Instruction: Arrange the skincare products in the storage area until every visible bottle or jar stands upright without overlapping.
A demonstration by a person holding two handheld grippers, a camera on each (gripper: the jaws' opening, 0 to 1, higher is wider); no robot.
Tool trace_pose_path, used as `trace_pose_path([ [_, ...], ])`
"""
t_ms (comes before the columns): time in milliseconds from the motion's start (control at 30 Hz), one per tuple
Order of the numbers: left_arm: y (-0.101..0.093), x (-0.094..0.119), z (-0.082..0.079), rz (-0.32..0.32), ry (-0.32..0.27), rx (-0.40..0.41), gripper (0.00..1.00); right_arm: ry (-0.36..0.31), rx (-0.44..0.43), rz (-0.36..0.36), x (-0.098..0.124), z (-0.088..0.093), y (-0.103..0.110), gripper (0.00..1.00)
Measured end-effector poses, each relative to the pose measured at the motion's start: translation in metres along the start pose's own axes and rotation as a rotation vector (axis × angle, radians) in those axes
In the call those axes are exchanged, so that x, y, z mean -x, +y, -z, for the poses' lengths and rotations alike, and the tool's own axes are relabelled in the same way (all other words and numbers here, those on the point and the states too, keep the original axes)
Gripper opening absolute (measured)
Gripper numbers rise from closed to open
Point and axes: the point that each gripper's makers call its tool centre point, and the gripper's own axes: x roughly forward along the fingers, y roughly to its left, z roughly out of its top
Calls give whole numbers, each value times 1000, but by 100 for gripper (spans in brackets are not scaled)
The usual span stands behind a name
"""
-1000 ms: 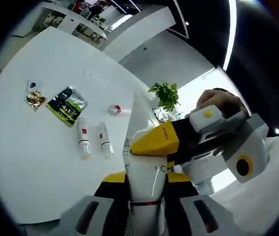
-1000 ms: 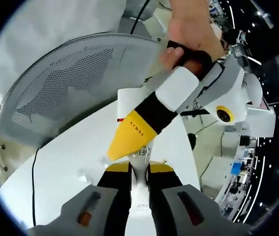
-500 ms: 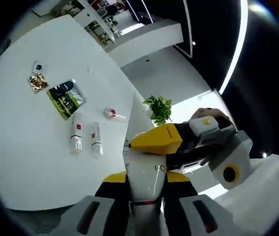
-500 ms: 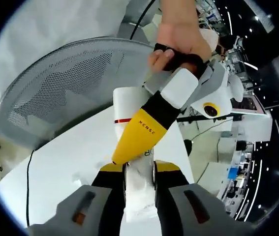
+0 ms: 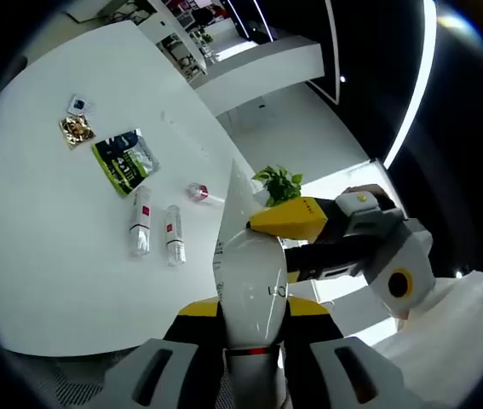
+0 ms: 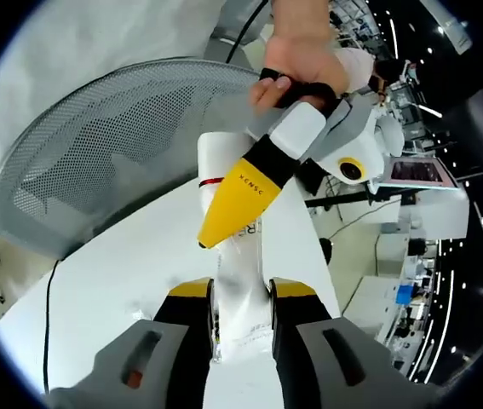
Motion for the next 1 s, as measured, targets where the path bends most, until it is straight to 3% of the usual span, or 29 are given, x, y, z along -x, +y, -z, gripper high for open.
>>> trace_pose_path([
  [133, 7, -1, 1, -12, -13, 1, 25, -2, -198, 14, -1, 4, -1, 28],
  [567, 19, 7, 2, -4, -67, 26, 25, -151, -848, 129, 10, 16, -7, 37],
  [733, 15, 10, 0, 30, -94, 26, 25, -297, -1226, 121, 11, 13, -5, 47],
  [900, 11, 14, -3, 66, -121, 31, 25, -462, -1548, 100, 13, 11, -5, 55],
  [1000, 10, 15, -4, 78, -137, 29, 25, -528, -1660, 110, 14, 13, -5, 56],
])
